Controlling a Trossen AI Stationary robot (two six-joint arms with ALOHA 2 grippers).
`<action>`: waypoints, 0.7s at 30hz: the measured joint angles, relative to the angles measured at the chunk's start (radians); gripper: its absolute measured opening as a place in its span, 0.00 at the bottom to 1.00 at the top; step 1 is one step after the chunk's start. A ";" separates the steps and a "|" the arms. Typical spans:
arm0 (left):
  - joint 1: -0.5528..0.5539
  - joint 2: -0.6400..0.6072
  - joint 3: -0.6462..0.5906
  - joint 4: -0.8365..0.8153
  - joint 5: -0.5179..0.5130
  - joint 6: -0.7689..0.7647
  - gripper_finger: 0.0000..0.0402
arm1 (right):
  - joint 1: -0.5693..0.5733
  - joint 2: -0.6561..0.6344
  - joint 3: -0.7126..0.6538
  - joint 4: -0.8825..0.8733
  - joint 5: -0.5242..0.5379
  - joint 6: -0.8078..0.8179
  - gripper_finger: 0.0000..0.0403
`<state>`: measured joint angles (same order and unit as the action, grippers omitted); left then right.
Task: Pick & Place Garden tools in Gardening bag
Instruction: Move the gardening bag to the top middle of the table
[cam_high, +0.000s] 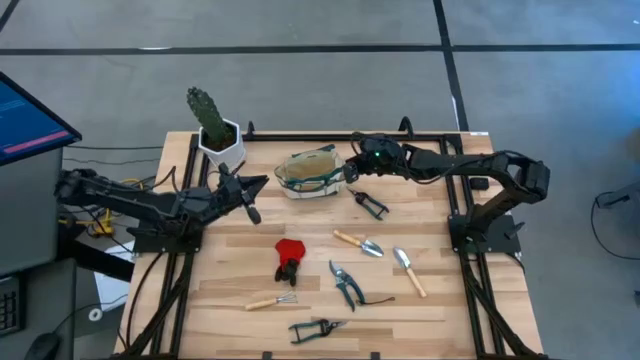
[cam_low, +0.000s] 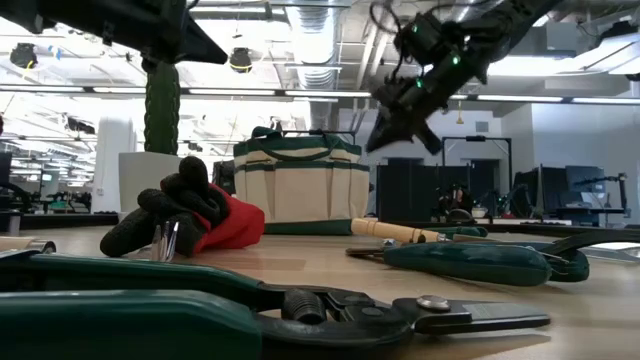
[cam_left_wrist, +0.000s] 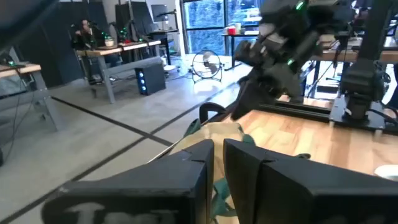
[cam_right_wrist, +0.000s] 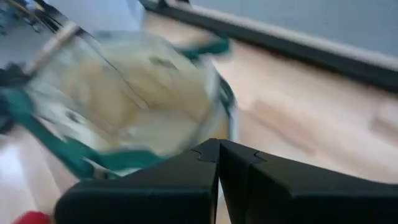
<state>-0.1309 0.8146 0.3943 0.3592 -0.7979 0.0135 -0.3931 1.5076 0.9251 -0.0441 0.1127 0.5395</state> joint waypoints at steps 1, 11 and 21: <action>0.020 0.000 0.000 0.000 0.021 -0.006 0.06 | 0.000 -0.017 0.005 -0.007 0.000 -0.009 0.00; 0.317 0.097 0.014 0.084 0.522 -0.152 0.01 | 0.006 -0.119 0.093 -0.012 -0.174 -0.092 0.00; 0.529 0.355 0.302 -0.125 0.926 -0.262 0.01 | 0.015 0.005 0.269 -0.222 -0.201 -0.205 0.00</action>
<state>0.3981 1.1698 0.6965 0.2338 0.1285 -0.2487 -0.3786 1.5127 1.1938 -0.2666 -0.0886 0.3342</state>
